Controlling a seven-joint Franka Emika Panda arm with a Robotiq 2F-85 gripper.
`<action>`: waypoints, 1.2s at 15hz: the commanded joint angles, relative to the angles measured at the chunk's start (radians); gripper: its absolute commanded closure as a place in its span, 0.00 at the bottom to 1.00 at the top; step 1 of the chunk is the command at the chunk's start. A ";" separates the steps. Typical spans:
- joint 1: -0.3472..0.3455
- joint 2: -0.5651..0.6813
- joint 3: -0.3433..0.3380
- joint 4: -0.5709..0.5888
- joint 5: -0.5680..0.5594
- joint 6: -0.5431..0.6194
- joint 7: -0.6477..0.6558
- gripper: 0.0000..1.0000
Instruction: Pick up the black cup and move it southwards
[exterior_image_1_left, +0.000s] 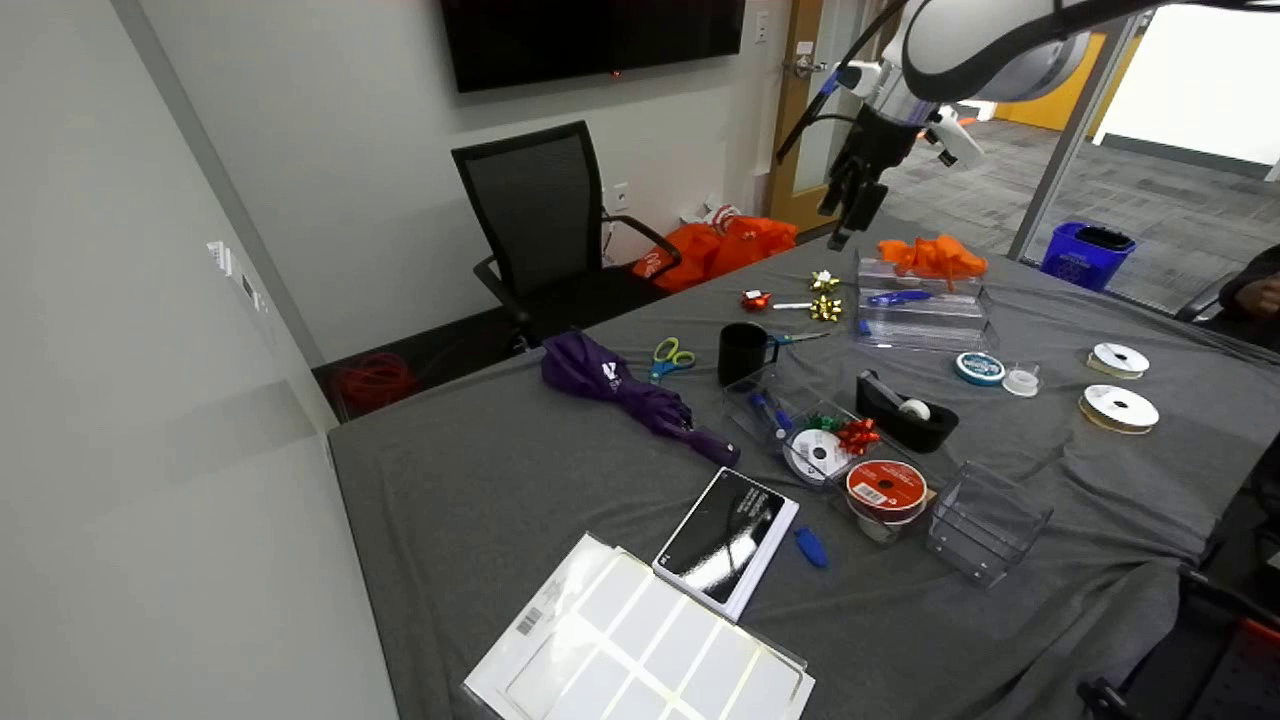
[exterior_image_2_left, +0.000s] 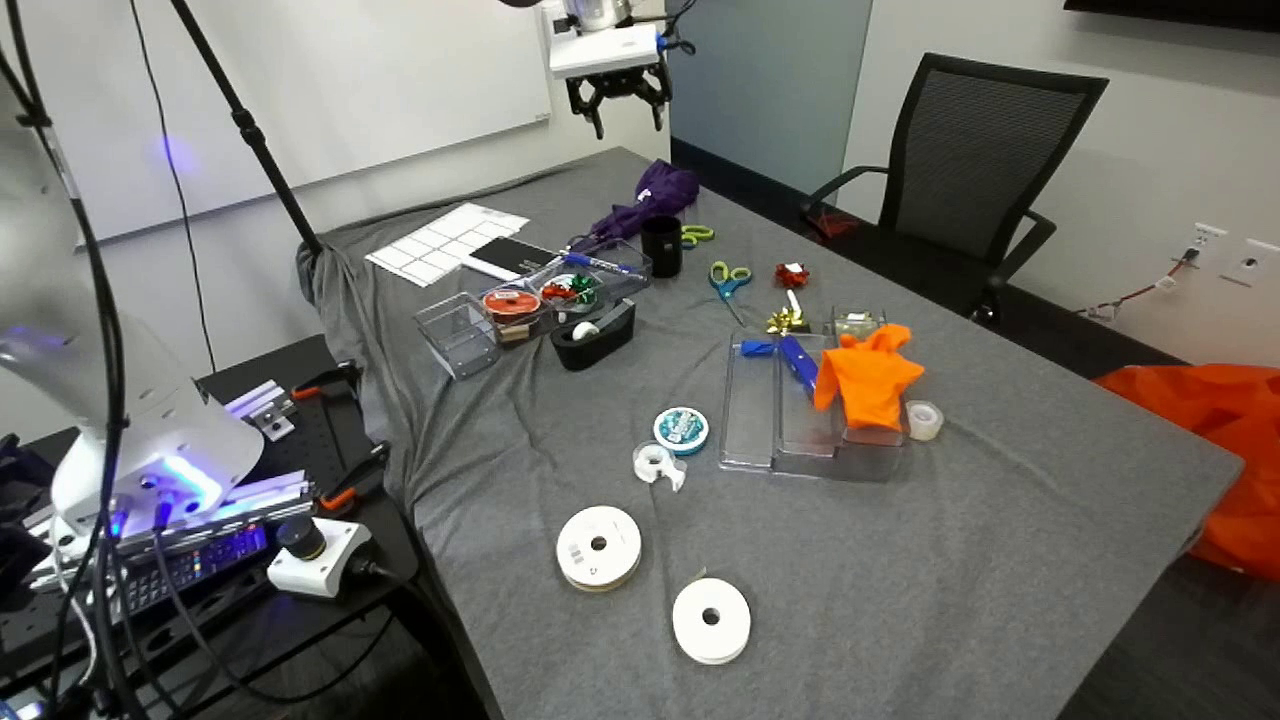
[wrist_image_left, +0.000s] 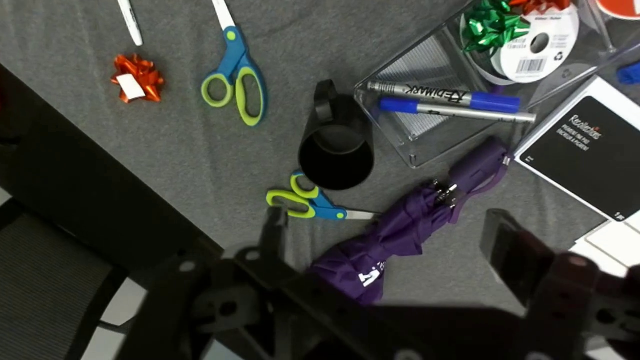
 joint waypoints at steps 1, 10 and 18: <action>-0.037 0.118 0.039 0.133 -0.020 -0.028 -0.051 0.00; -0.043 0.161 0.048 0.146 -0.034 0.027 -0.033 0.00; -0.085 0.362 0.113 0.287 -0.029 0.021 -0.162 0.00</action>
